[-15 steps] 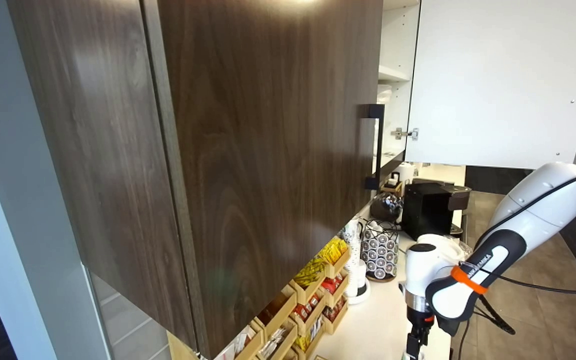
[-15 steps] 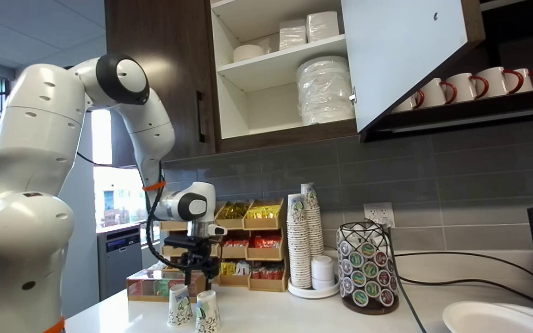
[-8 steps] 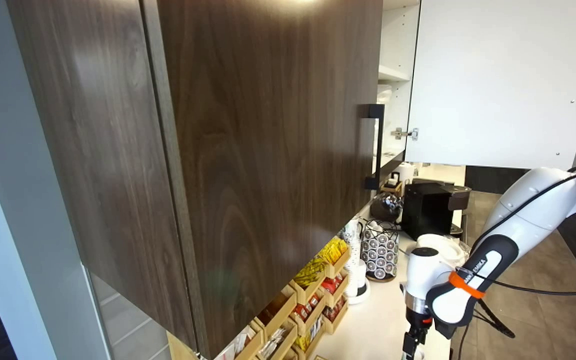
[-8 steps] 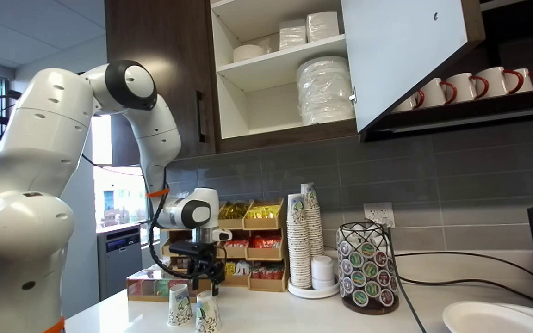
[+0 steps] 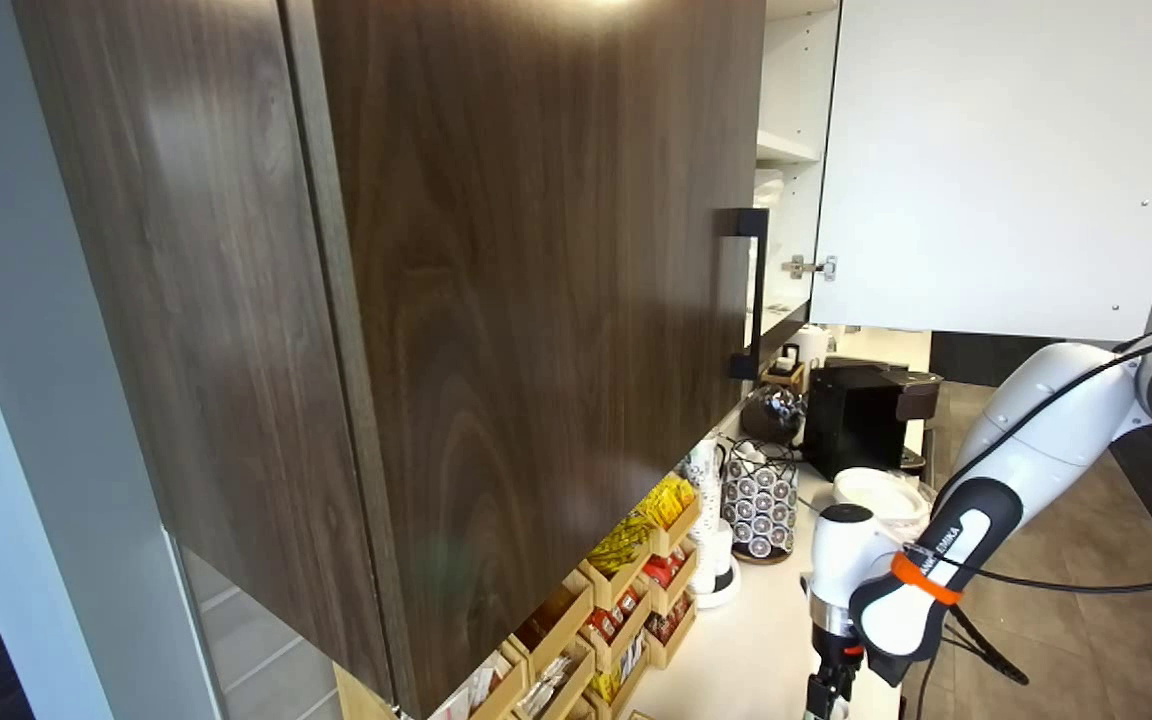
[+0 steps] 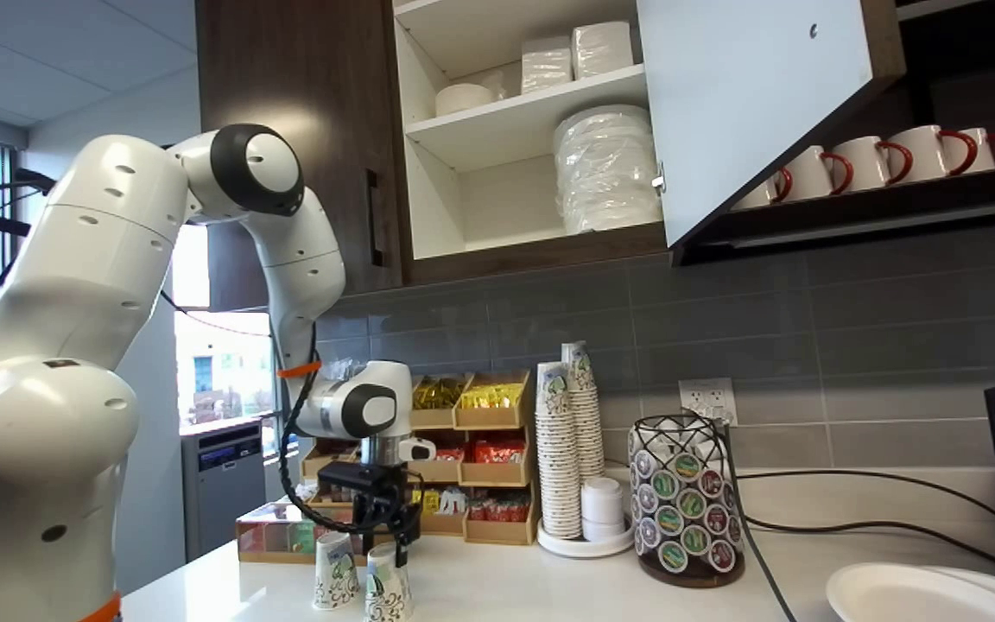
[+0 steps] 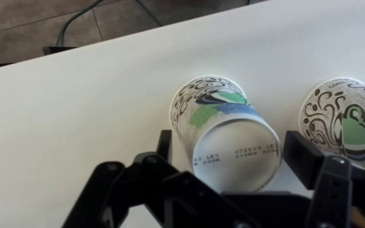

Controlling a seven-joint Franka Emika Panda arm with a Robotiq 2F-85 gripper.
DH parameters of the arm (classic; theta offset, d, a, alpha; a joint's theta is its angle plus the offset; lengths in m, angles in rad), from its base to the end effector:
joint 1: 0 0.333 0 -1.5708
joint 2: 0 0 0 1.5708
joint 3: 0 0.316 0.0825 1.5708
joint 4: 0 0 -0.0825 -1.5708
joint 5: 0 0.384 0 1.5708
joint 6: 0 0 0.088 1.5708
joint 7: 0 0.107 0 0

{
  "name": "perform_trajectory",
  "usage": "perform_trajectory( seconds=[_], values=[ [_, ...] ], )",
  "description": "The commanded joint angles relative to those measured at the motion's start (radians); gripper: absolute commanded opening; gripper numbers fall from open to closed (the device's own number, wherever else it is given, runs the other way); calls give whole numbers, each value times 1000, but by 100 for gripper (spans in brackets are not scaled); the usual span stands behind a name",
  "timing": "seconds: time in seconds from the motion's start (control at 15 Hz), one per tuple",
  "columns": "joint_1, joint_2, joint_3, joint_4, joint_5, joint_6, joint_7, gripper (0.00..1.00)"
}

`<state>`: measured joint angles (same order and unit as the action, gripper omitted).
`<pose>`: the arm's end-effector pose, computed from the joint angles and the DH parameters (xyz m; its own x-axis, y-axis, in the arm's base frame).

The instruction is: Pick up the paper cup on the right and put it on the paper cup on the left, flip the stacked paper cups over, pick up the stacked paper cups and put them the right way up on the bottom shelf of the open upper cabinet

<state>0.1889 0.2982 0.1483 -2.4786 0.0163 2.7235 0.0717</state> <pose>0.4410 0.1582 0.1715 0.9684 0.2435 -0.0542 0.2412 -0.9694 -0.0455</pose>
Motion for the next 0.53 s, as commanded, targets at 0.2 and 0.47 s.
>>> perform_trajectory(
  seconds=[0.2,0.47],
  values=[
    [31,-3,-23,10,-46,-11,50,41],
    [68,-92,-43,-5,-121,-96,112,41]
  ],
)
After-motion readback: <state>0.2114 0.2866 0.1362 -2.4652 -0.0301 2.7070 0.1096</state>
